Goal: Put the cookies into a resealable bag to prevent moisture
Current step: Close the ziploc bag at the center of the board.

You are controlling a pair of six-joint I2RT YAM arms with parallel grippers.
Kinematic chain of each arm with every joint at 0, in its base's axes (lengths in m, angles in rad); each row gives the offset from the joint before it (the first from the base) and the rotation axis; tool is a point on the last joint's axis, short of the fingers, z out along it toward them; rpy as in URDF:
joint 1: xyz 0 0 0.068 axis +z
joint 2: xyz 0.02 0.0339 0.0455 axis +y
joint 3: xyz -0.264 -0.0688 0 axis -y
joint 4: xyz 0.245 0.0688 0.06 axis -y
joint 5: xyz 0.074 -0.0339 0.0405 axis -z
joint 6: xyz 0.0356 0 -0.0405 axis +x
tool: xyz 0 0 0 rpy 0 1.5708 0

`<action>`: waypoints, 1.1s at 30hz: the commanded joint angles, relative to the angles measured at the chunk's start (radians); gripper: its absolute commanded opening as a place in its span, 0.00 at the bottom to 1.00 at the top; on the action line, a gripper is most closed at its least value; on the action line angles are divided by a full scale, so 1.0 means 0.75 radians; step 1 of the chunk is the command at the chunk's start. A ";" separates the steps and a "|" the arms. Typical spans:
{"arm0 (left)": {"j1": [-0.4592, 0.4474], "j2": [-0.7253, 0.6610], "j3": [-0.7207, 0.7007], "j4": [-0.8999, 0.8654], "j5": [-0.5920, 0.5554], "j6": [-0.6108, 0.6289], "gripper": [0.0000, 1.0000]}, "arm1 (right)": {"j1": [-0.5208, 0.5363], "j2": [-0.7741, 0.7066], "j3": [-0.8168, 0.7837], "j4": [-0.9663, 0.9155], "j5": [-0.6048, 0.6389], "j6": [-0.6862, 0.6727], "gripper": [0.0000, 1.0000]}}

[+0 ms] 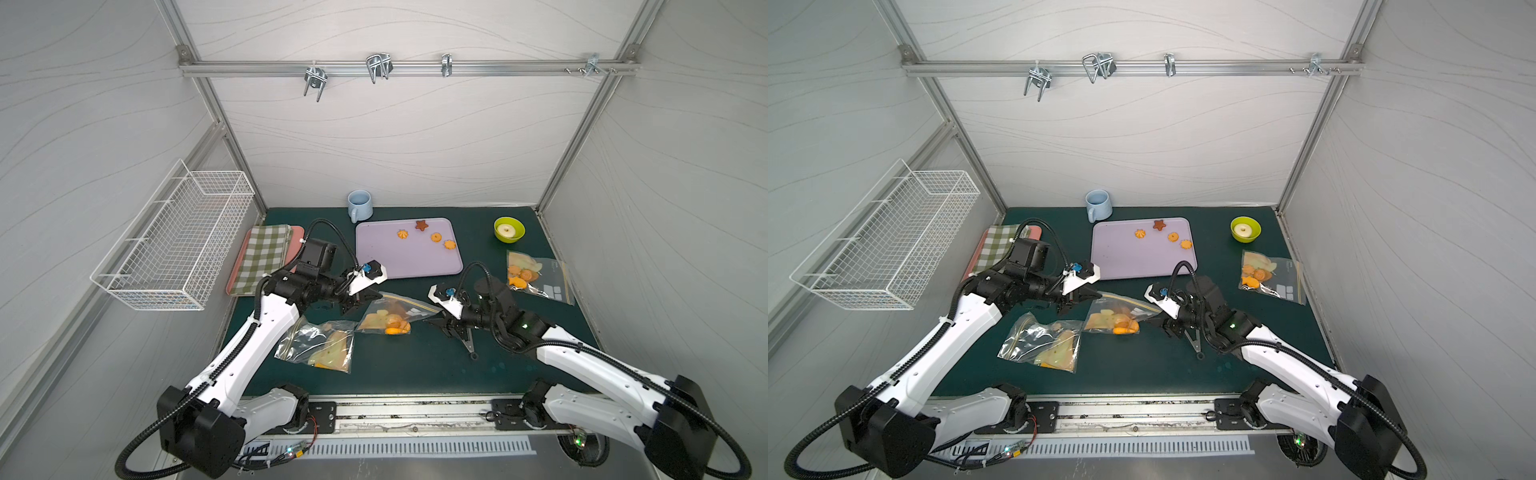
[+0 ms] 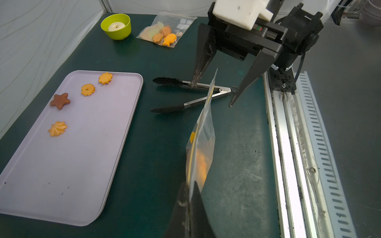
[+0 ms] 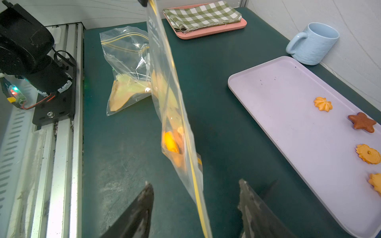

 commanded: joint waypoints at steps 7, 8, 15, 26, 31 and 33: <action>0.003 -0.030 0.011 0.026 0.031 0.039 0.00 | -0.005 0.087 0.113 -0.013 -0.107 -0.007 0.35; 0.002 -0.034 0.008 0.028 0.034 0.040 0.00 | -0.005 0.087 0.120 -0.031 -0.105 -0.010 0.34; 0.001 -0.054 -0.001 0.050 0.054 0.037 0.00 | -0.004 0.000 0.091 -0.089 -0.081 0.008 0.01; 0.001 -0.050 0.000 0.049 0.084 0.041 0.00 | 0.041 0.115 0.224 -0.052 -0.145 -0.043 0.58; 0.001 -0.050 -0.004 0.052 0.087 0.042 0.00 | 0.108 0.248 0.333 -0.017 -0.154 -0.072 0.48; 0.001 -0.046 -0.001 0.049 0.092 0.038 0.00 | 0.122 0.277 0.356 -0.004 -0.154 -0.072 0.36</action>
